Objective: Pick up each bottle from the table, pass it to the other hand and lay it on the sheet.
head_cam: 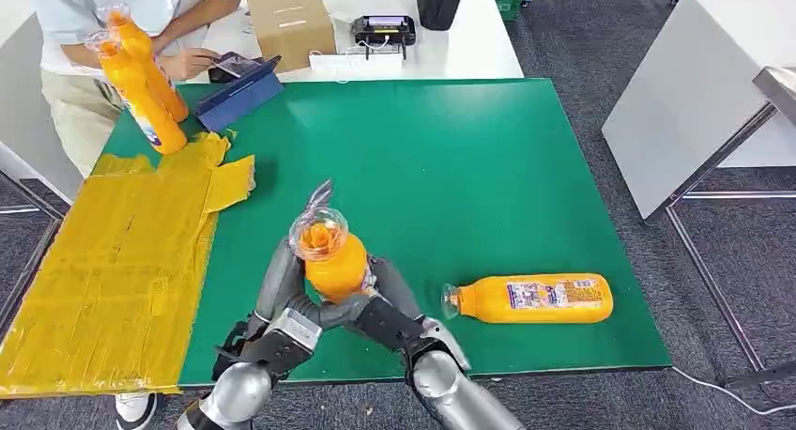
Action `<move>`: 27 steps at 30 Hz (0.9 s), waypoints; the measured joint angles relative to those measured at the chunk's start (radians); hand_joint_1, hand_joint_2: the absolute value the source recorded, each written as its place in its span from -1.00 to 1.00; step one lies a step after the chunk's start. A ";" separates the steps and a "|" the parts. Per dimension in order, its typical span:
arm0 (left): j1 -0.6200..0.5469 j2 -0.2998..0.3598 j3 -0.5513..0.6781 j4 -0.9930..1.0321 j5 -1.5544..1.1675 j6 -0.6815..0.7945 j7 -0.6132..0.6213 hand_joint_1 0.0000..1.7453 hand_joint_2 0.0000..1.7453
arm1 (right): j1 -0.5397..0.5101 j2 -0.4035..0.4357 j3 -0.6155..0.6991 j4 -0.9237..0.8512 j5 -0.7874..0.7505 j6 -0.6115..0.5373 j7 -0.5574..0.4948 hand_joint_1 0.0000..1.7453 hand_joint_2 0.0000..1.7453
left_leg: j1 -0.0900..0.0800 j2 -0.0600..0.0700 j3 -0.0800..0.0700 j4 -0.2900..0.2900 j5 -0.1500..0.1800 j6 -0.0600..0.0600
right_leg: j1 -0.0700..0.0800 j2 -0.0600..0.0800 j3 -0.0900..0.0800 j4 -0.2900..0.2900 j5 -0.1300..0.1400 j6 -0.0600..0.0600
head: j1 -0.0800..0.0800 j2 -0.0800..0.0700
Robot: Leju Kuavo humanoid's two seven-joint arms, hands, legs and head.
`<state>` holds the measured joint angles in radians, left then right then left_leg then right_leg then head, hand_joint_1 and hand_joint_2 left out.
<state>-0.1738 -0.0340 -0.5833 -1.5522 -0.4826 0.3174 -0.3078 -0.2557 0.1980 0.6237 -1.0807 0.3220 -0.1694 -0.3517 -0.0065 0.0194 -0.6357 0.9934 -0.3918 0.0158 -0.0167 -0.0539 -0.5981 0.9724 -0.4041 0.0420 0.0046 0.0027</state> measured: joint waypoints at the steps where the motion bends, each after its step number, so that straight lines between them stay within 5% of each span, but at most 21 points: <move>1: -0.003 0.000 0.000 0.002 -0.002 0.001 0.001 -1.00 1.00 | 0.000 0.000 0.002 0.000 0.004 -0.004 0.000 0.98 1.00 | 0.000 0.000 0.000 0.000 0.000 0.000 | 0.000 0.000 0.000 0.000 0.000 0.000 | 0.000 0.000; 27: -0.001 0.002 0.048 0.042 0.066 -0.019 0.030 -1.00 1.00 | 0.025 -0.036 0.042 -0.056 0.212 -0.186 0.024 0.96 1.00 | 0.000 0.000 0.000 0.000 0.000 0.000 | 0.000 0.000 0.000 0.000 0.000 0.000 | 0.000 0.000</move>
<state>-0.1749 -0.0324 -0.5348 -1.5106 -0.4166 0.2983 -0.2781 -0.2308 0.1621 0.6653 -1.1364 0.5345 -0.3552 -0.3273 -0.0064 0.0194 -0.6359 0.9934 -0.3917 0.0157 -0.0165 -0.0540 -0.5981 0.9725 -0.4041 0.0420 0.0050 0.0027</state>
